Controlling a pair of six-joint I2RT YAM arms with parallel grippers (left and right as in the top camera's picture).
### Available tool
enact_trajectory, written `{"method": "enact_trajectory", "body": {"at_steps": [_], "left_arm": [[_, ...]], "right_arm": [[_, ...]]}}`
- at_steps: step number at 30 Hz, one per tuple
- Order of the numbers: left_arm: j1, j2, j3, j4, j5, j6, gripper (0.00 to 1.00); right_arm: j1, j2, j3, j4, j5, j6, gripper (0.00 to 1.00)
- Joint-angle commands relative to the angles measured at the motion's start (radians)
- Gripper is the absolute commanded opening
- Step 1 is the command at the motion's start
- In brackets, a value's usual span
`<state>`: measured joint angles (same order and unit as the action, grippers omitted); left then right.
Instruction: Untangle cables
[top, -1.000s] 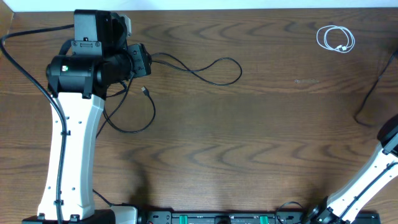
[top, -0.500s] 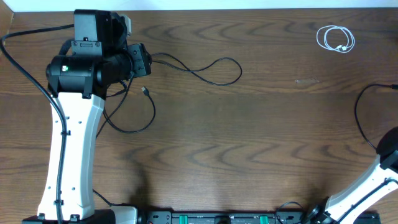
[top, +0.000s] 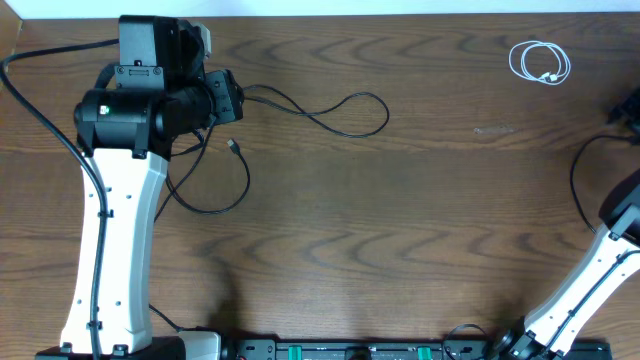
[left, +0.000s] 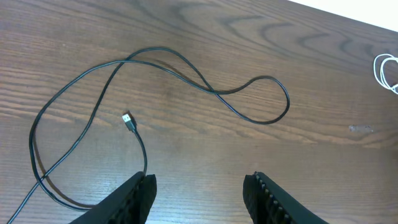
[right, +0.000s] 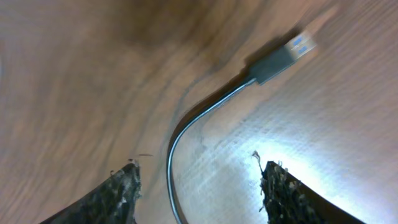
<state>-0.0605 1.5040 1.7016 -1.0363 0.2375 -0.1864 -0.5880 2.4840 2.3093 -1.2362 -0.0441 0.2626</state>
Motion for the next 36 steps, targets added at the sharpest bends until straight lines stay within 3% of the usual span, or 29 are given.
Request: {"method": "enact_trajectory", "body": {"at_steps": [1, 12, 18, 23, 27, 36], "left_arm": [[0.003, 0.005, 0.006, 0.000, -0.002, -0.010, 0.51], [0.003, 0.005, 0.006, 0.001, -0.002, -0.010, 0.51], [0.003, 0.005, 0.006, 0.000, -0.002, -0.010, 0.51], [0.003, 0.005, 0.006, -0.002, -0.002, -0.010, 0.51], [0.003, 0.005, 0.006, -0.002, -0.002, -0.018, 0.51], [0.003, 0.005, 0.006, -0.002, -0.002, -0.018, 0.51]], "right_arm": [[0.007, 0.056, -0.004, 0.011, 0.015, 0.063, 0.58], [0.020, 0.105, -0.004, 0.047, 0.008, 0.063, 0.49], [0.020, 0.105, -0.026, 0.078, 0.016, 0.063, 0.22], [0.033, 0.105, -0.082, 0.154, 0.016, 0.063, 0.17], [0.048, 0.105, -0.156, 0.235, 0.015, 0.063, 0.01], [0.079, 0.079, -0.100, 0.397, -0.001, 0.051, 0.01]]}}
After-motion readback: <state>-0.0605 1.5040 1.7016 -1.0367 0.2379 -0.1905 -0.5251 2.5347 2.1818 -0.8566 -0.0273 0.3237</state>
